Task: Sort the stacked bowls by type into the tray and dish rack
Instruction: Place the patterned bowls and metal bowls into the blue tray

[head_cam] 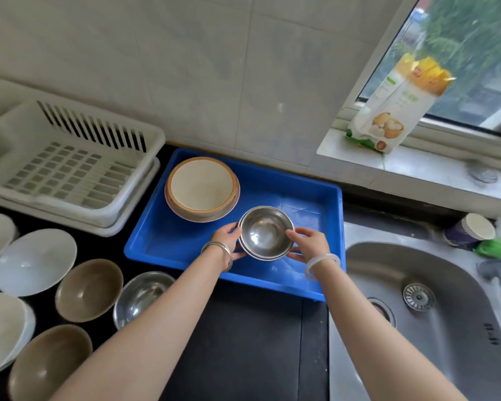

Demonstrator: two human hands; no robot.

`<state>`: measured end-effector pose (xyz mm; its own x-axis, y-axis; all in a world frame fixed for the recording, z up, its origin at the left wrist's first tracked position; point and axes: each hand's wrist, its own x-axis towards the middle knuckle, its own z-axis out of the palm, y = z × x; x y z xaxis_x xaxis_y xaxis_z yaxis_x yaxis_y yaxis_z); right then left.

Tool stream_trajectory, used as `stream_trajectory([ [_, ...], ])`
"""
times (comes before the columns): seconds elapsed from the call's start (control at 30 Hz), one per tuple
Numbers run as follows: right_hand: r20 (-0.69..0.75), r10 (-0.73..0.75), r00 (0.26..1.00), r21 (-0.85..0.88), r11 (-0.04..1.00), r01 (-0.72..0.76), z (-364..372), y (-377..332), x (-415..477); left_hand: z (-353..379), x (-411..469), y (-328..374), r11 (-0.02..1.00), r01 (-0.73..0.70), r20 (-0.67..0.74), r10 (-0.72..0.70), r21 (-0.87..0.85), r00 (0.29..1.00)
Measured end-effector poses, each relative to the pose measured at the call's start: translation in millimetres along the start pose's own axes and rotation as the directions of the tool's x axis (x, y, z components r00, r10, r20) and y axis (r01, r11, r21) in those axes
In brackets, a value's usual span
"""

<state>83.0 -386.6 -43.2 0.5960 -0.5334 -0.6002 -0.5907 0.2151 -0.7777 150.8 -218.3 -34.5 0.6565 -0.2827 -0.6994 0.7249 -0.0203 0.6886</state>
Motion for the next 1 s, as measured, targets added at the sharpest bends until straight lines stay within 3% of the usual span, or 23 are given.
stream_trajectory([
  [0.4,-0.03,0.064,0.997,0.079,0.995,-0.062,15,2,39,6,48,-6,0.993,-0.006,-0.084,-0.003,-0.115,0.996],
  [0.57,-0.026,0.091,0.996,0.131,0.988,-0.087,18,4,48,3,55,-17,0.969,0.075,-0.066,-0.093,-0.236,0.993],
  [1.0,-0.043,0.026,0.999,0.258,0.966,-0.015,29,-9,78,22,67,-9,0.908,-0.037,-0.043,0.021,-0.418,0.999],
])
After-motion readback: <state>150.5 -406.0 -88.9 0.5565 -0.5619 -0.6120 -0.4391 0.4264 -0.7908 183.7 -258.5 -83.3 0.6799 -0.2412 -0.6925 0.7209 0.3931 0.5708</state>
